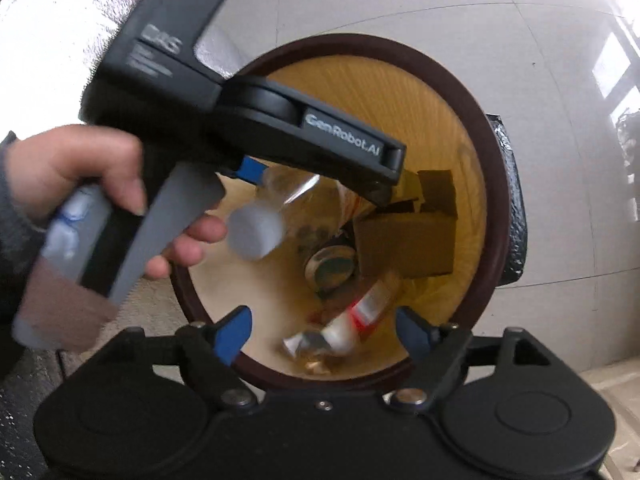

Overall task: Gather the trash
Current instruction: 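Open the left gripper to drop the bottle while the right gripper drops the red pack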

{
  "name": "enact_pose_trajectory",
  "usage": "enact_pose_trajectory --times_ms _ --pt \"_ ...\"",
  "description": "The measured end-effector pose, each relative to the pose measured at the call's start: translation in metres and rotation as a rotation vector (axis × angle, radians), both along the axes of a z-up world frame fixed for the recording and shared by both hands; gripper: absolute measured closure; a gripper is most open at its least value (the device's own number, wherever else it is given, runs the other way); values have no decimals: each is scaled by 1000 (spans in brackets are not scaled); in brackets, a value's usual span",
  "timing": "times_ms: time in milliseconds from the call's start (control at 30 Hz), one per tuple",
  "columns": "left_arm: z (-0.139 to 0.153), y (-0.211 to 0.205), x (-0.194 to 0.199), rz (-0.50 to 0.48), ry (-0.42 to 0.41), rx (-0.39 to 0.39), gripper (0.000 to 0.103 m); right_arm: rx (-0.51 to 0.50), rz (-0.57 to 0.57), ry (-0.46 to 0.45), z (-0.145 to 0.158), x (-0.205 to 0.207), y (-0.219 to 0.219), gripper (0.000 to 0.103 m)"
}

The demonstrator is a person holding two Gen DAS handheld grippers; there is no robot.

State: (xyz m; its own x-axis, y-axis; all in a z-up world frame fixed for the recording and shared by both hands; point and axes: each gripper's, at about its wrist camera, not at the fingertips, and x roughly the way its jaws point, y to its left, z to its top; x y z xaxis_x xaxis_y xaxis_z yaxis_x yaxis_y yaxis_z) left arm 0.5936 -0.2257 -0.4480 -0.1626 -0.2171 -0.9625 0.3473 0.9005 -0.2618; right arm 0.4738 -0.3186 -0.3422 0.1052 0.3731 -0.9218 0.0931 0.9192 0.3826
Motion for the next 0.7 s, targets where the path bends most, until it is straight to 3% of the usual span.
enact_pose_trajectory --times_ms 300,700 --pt "26 8 -5 2 -13 -28 3 -29 -1 -20 17 -4 -3 21" --pt "92 34 -35 90 -91 -103 0 -79 47 -121 44 -21 -1 13"
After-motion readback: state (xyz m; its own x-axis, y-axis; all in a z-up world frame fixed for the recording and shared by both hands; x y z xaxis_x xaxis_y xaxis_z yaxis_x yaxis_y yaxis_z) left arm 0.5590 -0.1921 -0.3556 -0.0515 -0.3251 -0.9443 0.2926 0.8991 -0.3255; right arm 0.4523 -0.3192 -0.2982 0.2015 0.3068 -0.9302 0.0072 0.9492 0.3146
